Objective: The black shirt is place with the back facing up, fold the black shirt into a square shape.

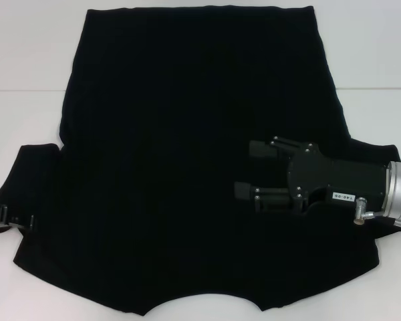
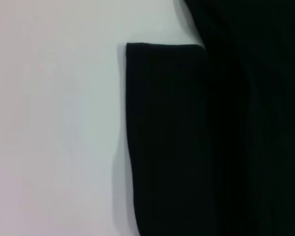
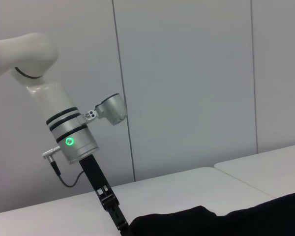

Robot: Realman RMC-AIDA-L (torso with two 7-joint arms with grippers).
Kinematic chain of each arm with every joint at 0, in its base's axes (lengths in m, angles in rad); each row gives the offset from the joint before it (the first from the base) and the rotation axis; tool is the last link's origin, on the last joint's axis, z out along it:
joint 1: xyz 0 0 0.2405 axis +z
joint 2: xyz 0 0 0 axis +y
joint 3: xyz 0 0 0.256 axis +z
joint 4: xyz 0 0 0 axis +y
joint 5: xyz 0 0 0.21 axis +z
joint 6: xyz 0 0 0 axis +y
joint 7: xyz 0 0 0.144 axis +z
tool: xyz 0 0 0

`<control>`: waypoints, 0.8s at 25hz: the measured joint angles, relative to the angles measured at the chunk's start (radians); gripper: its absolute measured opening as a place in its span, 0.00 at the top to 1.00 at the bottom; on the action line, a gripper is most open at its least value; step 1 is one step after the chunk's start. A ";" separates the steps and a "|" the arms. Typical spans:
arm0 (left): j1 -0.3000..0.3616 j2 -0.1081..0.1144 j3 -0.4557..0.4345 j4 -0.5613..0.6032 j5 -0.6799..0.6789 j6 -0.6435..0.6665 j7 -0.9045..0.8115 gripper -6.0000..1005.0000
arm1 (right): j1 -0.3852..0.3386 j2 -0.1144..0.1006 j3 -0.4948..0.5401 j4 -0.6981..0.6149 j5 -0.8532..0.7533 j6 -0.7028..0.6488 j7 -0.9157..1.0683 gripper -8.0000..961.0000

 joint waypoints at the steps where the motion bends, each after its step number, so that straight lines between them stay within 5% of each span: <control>1: -0.002 -0.001 0.000 -0.001 0.000 0.000 0.000 0.15 | 0.000 0.000 0.000 0.000 0.000 0.000 0.000 0.05; 20: -0.018 -0.004 -0.001 0.000 0.000 -0.014 0.001 0.19 | -0.004 0.000 0.000 0.001 0.000 0.000 0.000 0.05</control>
